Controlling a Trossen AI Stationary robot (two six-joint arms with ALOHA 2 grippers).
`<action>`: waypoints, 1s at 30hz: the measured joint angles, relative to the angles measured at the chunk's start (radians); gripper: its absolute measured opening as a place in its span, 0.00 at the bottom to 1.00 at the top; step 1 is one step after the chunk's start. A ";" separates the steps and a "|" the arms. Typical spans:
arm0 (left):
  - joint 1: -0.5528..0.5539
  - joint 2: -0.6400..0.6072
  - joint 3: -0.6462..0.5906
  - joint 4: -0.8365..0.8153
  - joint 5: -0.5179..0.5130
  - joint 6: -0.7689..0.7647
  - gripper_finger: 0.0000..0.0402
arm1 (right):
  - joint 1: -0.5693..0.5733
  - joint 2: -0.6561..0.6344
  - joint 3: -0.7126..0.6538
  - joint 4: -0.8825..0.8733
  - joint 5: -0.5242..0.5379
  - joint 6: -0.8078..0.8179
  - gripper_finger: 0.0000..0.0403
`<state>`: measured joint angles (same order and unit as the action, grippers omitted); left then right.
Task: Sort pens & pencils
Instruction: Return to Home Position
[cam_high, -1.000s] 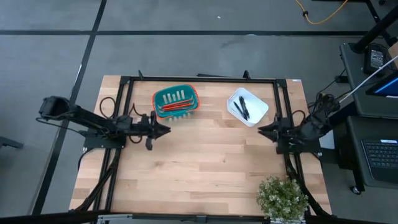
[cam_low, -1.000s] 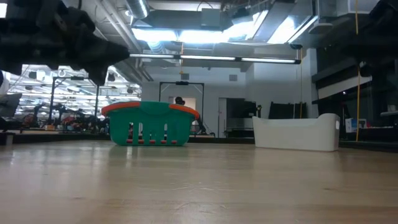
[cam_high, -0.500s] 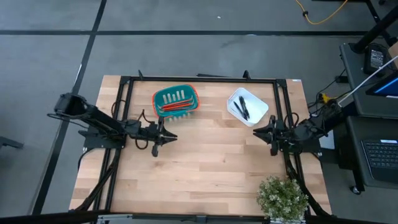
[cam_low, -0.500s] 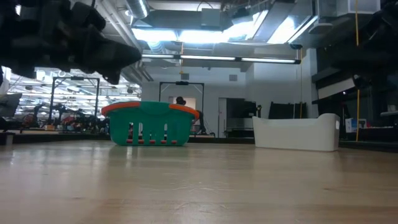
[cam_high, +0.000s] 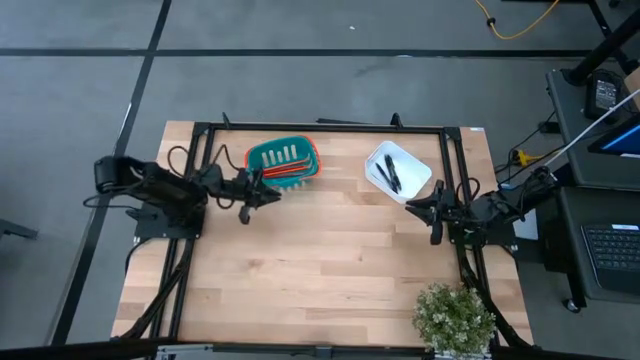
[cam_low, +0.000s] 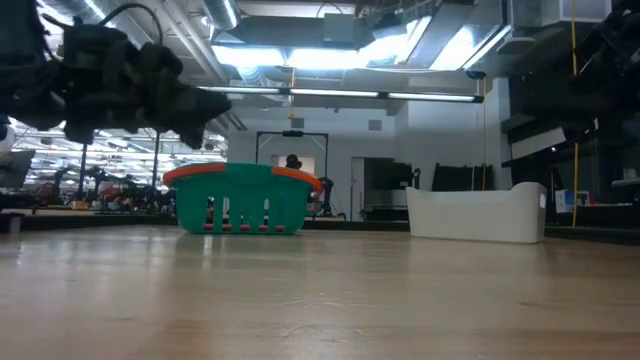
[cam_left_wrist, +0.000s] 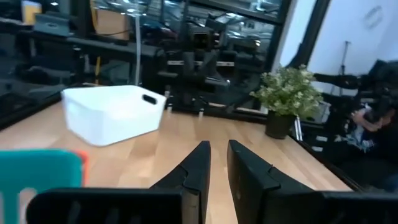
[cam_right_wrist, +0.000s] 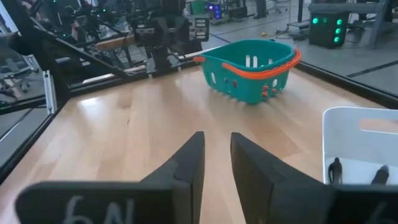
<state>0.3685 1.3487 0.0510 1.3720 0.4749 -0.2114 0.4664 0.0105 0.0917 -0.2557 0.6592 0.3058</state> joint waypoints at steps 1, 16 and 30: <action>0.020 -0.019 -0.018 0.001 0.007 -0.015 0.12 | 0.000 0.000 0.000 0.000 0.000 -0.001 0.20; -0.037 -0.084 -0.033 -0.029 0.037 -0.097 0.12 | 0.000 0.000 0.001 0.001 0.001 0.055 0.20; -0.083 -0.115 -0.034 -0.078 0.014 -0.217 0.12 | 0.000 0.000 0.001 0.001 0.001 0.053 0.20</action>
<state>0.2859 1.2333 0.0172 1.2944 0.4885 -0.4284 0.4667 0.0105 0.0929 -0.2550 0.6601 0.3586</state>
